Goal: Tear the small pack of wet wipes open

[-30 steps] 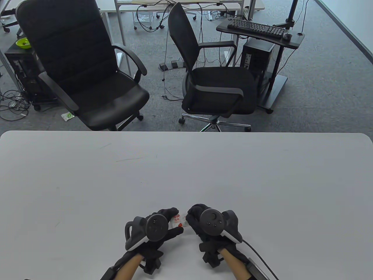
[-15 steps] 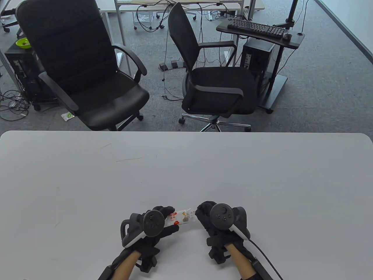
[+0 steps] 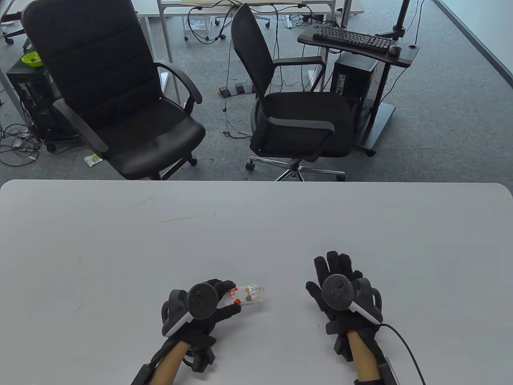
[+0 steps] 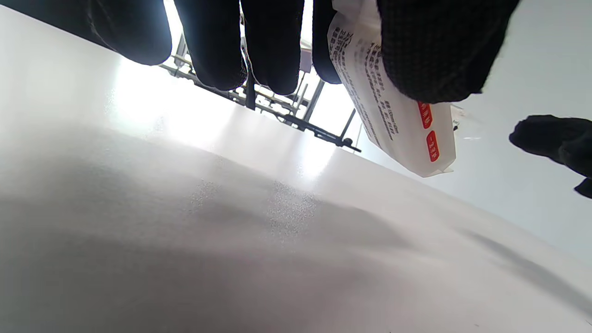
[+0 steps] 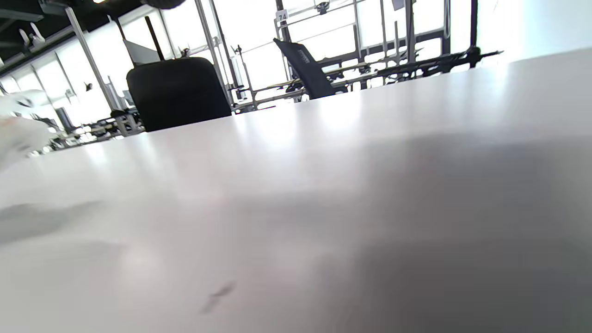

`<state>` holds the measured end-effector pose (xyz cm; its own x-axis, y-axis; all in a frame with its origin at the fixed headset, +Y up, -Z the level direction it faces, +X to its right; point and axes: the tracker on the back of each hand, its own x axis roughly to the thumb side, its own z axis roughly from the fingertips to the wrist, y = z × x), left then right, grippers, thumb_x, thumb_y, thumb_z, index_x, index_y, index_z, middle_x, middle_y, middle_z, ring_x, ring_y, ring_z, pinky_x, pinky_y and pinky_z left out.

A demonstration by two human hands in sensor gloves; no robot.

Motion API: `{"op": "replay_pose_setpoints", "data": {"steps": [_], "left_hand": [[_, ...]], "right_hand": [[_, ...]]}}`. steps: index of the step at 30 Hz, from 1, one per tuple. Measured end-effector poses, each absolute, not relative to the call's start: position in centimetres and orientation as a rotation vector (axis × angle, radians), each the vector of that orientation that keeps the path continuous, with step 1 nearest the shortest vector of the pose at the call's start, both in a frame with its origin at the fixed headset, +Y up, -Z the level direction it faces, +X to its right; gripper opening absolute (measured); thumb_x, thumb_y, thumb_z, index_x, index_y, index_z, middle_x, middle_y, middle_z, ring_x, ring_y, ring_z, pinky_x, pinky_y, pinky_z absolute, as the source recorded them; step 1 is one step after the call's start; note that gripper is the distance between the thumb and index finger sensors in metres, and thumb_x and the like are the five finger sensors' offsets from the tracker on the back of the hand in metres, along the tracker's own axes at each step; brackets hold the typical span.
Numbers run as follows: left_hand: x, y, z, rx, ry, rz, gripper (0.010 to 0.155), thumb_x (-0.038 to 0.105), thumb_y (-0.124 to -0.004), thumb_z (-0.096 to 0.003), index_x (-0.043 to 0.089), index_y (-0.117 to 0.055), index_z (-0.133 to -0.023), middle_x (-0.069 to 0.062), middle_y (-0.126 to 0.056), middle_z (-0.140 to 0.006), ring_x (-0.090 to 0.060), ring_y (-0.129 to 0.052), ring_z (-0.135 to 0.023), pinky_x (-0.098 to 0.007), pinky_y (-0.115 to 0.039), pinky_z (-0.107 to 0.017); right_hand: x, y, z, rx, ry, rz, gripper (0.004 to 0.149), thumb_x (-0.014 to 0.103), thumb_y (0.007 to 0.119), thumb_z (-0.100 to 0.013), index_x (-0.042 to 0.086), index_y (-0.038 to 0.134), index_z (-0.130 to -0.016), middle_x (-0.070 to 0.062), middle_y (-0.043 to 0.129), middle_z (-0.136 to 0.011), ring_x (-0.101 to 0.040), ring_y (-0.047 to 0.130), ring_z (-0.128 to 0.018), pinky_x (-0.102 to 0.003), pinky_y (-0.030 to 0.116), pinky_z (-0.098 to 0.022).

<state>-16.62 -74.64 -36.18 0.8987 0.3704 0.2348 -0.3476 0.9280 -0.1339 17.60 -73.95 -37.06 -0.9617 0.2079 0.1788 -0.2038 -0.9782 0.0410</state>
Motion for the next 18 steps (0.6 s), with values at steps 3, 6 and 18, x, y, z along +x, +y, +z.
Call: {"op": "replay_pose_setpoints", "data": {"steps": [3,6,18], "left_hand": [[-16.3,-75.0,-36.7,-0.135,-0.252,0.361,0.067,0.059,-0.076,-0.0450,0.034,-0.062,-0.105,-0.012,-0.061,-0.113,-0.045,-0.058,-0.110,-0.071,-0.048,-0.075],[-16.1,-75.5,-37.3,-0.184,-0.236,0.343,0.066,0.058,-0.076,-0.0454,0.035,-0.063,-0.106,-0.011,-0.058,-0.116,-0.045,-0.051,-0.113,-0.072,-0.043,-0.076],[-18.4,-74.9,-37.2,-0.197,-0.163,0.208,0.087,0.062,-0.061,-0.0503,0.033,-0.009,-0.113,-0.009,0.007,-0.119,-0.039,0.010,-0.112,-0.069,-0.006,-0.074]], "right_hand": [[18.5,-74.5,-37.1,0.212,0.057,3.004,0.068,0.046,0.047,-0.067,0.011,0.014,-0.115,-0.023,-0.001,-0.120,-0.048,-0.006,-0.098,-0.075,0.019,-0.064],[18.8,-75.5,-37.3,0.193,0.139,3.016,0.069,0.046,0.048,-0.067,0.010,0.013,-0.115,-0.023,-0.001,-0.120,-0.048,-0.006,-0.098,-0.075,0.018,-0.064],[18.1,-76.5,-37.3,0.211,0.240,3.033,0.070,0.046,0.047,-0.067,0.010,0.011,-0.114,-0.023,-0.003,-0.119,-0.048,-0.006,-0.098,-0.074,0.017,-0.065]]}}
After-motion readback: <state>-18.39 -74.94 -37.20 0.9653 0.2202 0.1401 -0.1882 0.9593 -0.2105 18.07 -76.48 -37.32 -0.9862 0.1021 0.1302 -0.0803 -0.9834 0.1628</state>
